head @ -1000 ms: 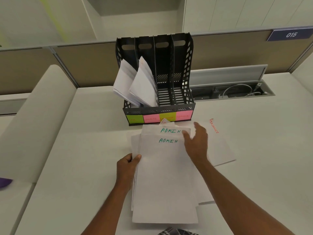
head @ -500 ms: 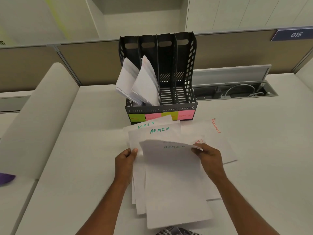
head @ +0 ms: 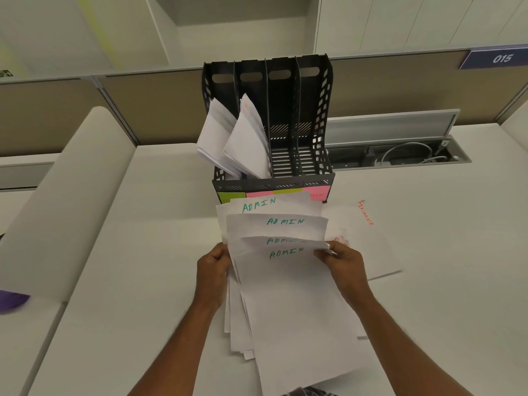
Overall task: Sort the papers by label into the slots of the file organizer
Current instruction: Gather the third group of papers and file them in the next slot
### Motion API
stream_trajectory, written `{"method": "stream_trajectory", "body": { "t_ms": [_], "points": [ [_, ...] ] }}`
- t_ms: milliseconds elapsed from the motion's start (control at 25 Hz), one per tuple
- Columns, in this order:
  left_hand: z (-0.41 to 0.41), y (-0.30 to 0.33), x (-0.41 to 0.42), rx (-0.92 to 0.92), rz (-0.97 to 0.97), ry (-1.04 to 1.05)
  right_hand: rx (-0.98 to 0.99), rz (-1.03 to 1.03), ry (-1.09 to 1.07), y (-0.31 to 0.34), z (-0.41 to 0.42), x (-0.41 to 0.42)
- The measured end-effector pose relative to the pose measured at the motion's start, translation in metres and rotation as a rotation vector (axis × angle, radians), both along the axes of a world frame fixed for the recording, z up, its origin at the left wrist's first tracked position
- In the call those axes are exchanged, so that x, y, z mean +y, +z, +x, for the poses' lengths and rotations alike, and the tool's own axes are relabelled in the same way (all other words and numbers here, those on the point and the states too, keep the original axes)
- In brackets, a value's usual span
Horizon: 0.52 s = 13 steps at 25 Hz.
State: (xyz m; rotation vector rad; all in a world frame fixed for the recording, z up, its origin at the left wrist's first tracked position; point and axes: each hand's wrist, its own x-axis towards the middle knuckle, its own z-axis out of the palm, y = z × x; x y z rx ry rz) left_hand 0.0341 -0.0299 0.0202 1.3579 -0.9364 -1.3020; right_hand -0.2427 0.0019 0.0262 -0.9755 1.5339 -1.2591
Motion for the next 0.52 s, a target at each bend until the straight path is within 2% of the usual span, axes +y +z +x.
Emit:
{"method": "stream_trajectory", "body": {
  "t_ms": [120,360,520],
  "points": [
    [0.002,0.004,-0.006,0.093,0.013,0.095,-0.077,-0.029,0.015,-0.005,0.002,0.008],
    [0.002,0.006,-0.008,0.203,-0.062,-0.014,-0.112,-0.034,-0.046,-0.007,0.000,0.004],
    [0.000,0.001,-0.004,0.195,-0.119,-0.070,-0.136,-0.040,-0.077,-0.008,0.002,-0.002]
  ]
}}
